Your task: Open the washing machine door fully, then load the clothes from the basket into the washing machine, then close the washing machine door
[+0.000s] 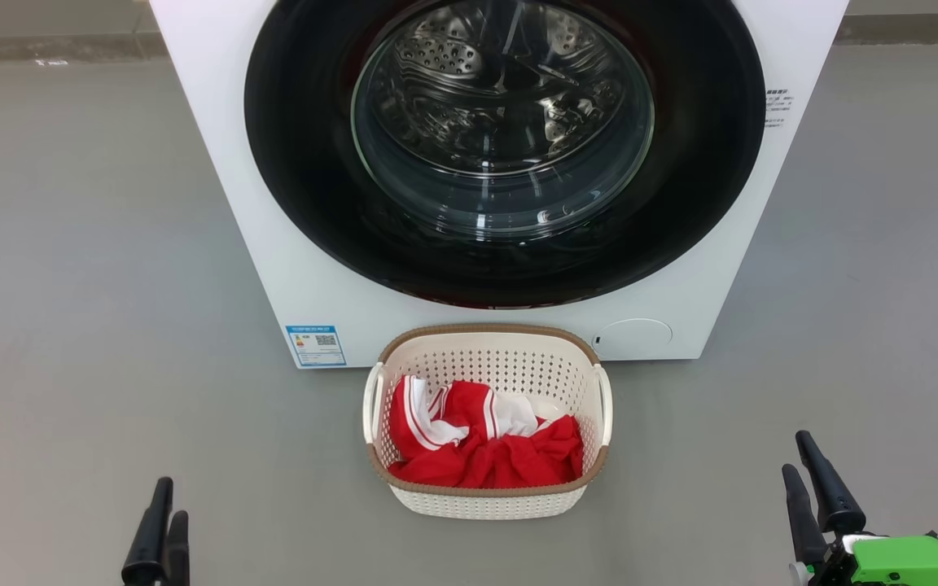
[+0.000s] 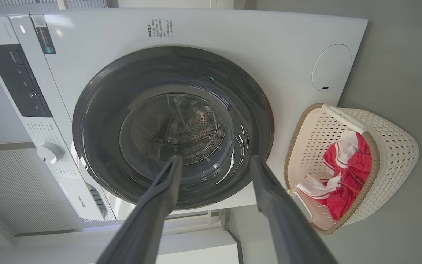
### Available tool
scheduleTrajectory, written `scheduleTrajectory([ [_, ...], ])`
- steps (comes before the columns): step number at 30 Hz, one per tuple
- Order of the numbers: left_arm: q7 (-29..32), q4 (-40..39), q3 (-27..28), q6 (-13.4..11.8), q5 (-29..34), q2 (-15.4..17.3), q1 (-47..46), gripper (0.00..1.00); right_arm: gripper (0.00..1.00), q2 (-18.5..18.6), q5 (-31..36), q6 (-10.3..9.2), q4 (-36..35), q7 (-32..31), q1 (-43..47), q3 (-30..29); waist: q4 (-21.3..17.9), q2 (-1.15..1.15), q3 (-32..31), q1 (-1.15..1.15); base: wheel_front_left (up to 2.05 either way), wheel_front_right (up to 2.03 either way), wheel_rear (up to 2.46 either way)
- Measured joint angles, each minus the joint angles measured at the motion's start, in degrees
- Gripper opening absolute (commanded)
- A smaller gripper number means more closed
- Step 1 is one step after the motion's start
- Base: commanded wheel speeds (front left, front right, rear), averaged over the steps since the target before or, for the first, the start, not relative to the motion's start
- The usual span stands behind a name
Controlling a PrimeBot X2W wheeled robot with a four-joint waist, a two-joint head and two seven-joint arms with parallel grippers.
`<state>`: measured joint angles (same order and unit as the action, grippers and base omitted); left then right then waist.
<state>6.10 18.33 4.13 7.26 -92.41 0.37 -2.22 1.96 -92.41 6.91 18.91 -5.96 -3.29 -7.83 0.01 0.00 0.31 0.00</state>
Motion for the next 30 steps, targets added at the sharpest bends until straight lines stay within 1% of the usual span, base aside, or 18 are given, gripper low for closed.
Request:
scheduleTrajectory([
  [5, -0.7, -0.4, -0.1, 0.0, 0.1, 0.0, -0.1, 1.0, 1.0, 0.0, 0.0, 0.0, -0.5, 0.1, 0.0, 0.0, 0.1, 0.0, -0.2, 0.04, 0.0, 0.0, 0.0],
  [9, -1.3, -0.8, -0.2, 0.0, 0.1, 0.0, -0.1, 1.0, 1.0, 0.0, 0.0, 0.0, -1.1, 0.6, 0.0, 0.0, 0.2, 0.0, 0.0, 0.01, 0.0, 0.0, 0.0],
  [21, -3.4, -2.9, -0.5, 0.0, 1.7, 0.0, -0.3, 1.0, 1.0, 0.1, 0.2, 0.0, -3.4, 1.4, -0.1, 0.3, 0.5, 0.0, 0.2, 0.01, 0.0, 0.0, 0.0],
  [25, -4.2, -3.6, -0.6, 0.0, 3.3, 0.1, -0.4, 1.0, 1.0, 0.5, 0.8, 0.0, -4.6, 2.0, -0.1, 1.3, 0.6, 0.0, 0.2, 0.01, 0.0, 0.0, 0.0],
  [30, -4.8, -4.5, -1.2, 0.0, 5.6, 0.1, -0.4, 1.0, 1.0, 2.2, 3.3, 0.0, -5.8, 4.1, -0.2, 3.3, 0.7, 0.0, 0.3, 0.01, 0.0, 0.0, 0.0],
])
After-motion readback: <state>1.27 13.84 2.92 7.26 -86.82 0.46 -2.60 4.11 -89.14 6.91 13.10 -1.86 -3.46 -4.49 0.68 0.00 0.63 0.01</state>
